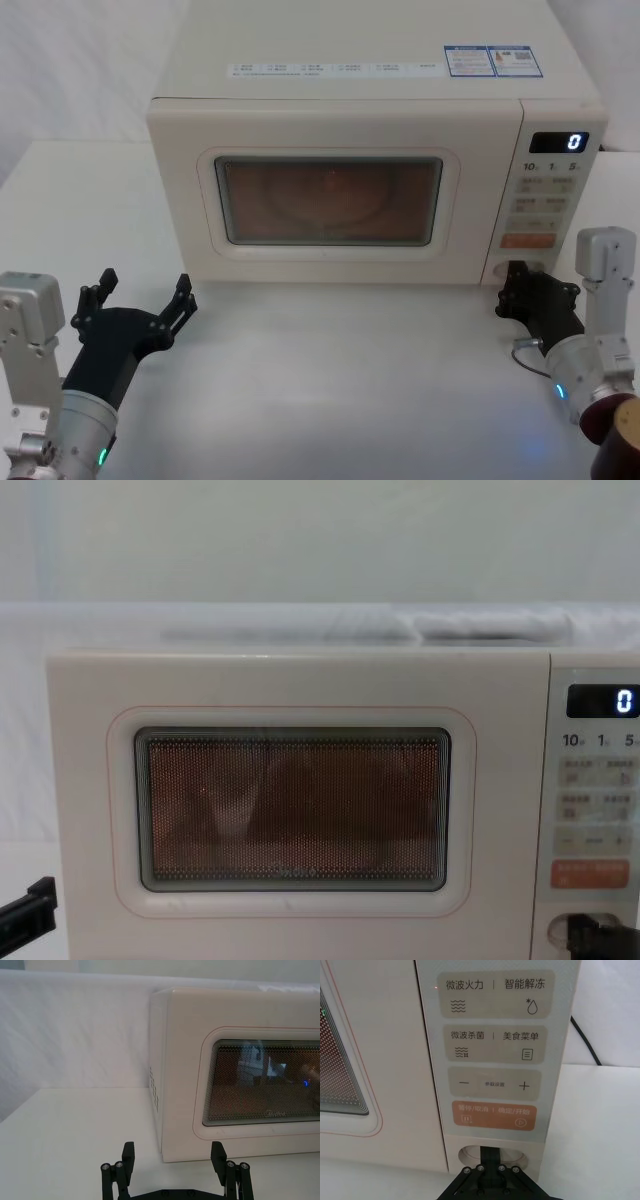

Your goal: Press the button to open the microwave door with one hand; close the microwave door with the other hand.

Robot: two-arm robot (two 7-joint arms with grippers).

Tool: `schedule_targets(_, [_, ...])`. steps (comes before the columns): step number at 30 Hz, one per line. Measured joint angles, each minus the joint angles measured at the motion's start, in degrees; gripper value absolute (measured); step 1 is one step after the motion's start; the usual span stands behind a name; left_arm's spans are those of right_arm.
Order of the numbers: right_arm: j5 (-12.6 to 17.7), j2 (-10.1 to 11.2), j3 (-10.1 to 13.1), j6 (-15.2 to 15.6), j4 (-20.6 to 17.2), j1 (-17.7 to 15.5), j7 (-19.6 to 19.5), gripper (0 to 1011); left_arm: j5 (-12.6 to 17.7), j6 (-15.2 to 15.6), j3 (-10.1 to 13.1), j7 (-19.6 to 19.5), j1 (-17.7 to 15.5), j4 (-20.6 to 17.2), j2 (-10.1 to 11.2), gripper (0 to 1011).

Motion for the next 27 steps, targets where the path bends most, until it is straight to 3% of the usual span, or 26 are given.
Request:
schedule_targets(16, [-0.3,-0.4,0.2,-0.6,1.6,1.1,0.0,0,0.0,0.0,0.0,0.0,0.0,0.0,0.0,1001])
schedule_targets(27, [-0.4,-0.2,0.4,-0.6,0.0,0.4,0.0,0,0.0,0.0,0.0,0.0,0.0,0.0,0.0,1001])
